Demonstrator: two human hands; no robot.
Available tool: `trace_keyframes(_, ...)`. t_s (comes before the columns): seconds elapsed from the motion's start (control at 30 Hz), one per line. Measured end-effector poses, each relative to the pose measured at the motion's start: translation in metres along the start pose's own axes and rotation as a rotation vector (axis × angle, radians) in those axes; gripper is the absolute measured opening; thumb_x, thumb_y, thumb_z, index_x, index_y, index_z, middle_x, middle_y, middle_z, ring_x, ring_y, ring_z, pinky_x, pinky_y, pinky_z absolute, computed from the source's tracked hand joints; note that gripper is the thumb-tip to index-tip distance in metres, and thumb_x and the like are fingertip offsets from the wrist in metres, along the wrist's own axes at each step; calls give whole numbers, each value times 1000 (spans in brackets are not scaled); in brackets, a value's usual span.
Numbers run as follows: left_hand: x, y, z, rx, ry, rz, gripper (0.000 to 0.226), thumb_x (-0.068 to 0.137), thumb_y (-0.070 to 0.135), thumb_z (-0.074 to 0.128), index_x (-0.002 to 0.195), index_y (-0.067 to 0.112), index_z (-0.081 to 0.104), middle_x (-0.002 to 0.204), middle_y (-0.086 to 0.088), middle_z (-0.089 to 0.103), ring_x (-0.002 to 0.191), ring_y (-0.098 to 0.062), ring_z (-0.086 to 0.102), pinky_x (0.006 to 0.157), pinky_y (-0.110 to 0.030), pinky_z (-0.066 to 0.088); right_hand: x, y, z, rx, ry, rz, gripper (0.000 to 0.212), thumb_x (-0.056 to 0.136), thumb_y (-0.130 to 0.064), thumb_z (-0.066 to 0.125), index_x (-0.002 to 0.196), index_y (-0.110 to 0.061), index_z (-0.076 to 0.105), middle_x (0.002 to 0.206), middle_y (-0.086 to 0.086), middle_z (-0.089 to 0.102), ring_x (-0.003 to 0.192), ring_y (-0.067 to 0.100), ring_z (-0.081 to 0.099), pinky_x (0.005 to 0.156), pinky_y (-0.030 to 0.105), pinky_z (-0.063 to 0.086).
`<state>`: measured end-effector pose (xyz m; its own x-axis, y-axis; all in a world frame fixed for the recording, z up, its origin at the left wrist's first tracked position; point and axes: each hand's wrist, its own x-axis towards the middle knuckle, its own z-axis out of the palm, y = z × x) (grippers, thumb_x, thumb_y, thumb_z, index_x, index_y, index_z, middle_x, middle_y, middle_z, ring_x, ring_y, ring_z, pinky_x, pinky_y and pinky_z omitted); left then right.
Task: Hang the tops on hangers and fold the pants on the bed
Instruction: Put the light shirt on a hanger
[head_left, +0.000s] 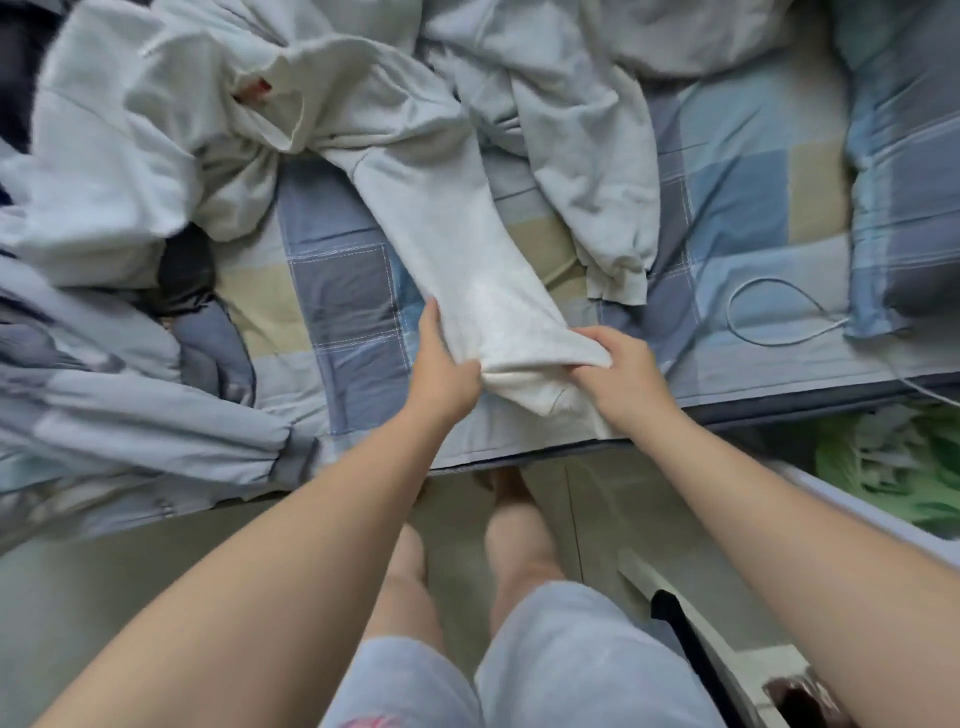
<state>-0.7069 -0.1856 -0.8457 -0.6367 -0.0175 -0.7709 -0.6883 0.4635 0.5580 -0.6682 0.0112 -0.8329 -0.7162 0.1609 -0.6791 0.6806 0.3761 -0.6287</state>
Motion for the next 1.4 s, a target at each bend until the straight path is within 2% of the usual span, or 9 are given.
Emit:
trace_keyframes(0.17, -85, 60, -41, 197, 19, 126, 64, 91, 7, 43, 151, 31, 42, 108, 12, 62, 69, -6, 55, 55, -22, 45, -91, -93, -43, 103, -5, -160, 33, 87, 2, 62, 108, -21, 73, 96, -13, 72, 94, 3, 65, 79, 14, 51)
trace_keyframes(0.27, -130, 100, -60, 248, -2, 253, 51, 92, 11, 41, 138, 22, 59, 130, -5, 64, 111, -22, 64, 83, -24, 50, -138, -146, -70, 145, 18, -305, 39, 85, 6, 65, 101, -29, 70, 82, -27, 71, 82, -13, 63, 71, 5, 44)
trace_keyframes(0.37, -169, 135, -76, 230, -15, 416, 58, 85, 20, 38, 139, 18, 60, 131, -5, 57, 127, -22, 50, 107, -34, 42, -177, -192, -96, 158, 28, -455, 36, 87, 5, 67, 102, -28, 70, 83, -30, 70, 79, -13, 63, 70, 6, 44)
trace_keyframes(0.6, -228, 188, -87, 389, 293, 844, 77, 72, 39, 69, 143, 33, 40, 142, -4, 42, 131, -30, 33, 105, -45, 33, -253, -269, -157, 176, 32, -710, 42, 88, 8, 66, 104, -31, 69, 90, -24, 73, 85, -7, 66, 72, 10, 49)
trace_keyframes(0.77, -247, 228, -75, 257, 564, 971, 80, 80, 21, 72, 146, 35, 29, 153, -3, 29, 140, -29, 26, 109, -44, 28, -295, -293, -206, 232, 86, -835, 35, 88, 5, 69, 111, -21, 72, 102, -8, 76, 94, 4, 70, 75, 15, 53)
trace_keyframes(0.9, -249, 267, -81, 311, 238, 1019, 36, 92, 23, 62, 113, 52, 52, 112, 23, 65, 109, -3, 60, 84, -18, 46, -313, -310, -240, 288, 240, -940, 33, 88, 4, 68, 112, -19, 74, 106, -2, 75, 98, 12, 70, 80, 20, 54)
trace_keyframes(1.0, -266, 290, -77, 186, 54, 1017, 21, 99, 40, 55, 97, 61, 59, 96, 40, 64, 93, 16, 59, 69, -6, 43, -311, -325, -260, 433, 349, -960, 28, 88, 0, 70, 107, -19, 75, 100, 0, 76, 91, 12, 70, 80, 24, 56)
trace_keyframes(1.23, -293, 327, -71, -112, 67, 1125, 26, 91, 51, 50, 83, 29, 63, 75, 8, 65, 68, -2, 56, 60, -16, 44, -290, -357, -301, 954, 43, -727, 35, 96, -9, 58, 130, -1, 55, 111, 17, 68, 97, 29, 64, 90, 43, 52)
trace_keyframes(1.4, -306, 341, -77, -183, 25, 1093, 33, 91, 39, 50, 88, 9, 65, 80, -9, 65, 70, -8, 55, 62, -17, 44, -274, -352, -305, 1045, -69, -626, 34, 94, -33, 60, 112, -6, 70, 115, 20, 64, 111, 41, 60, 102, 51, 50)
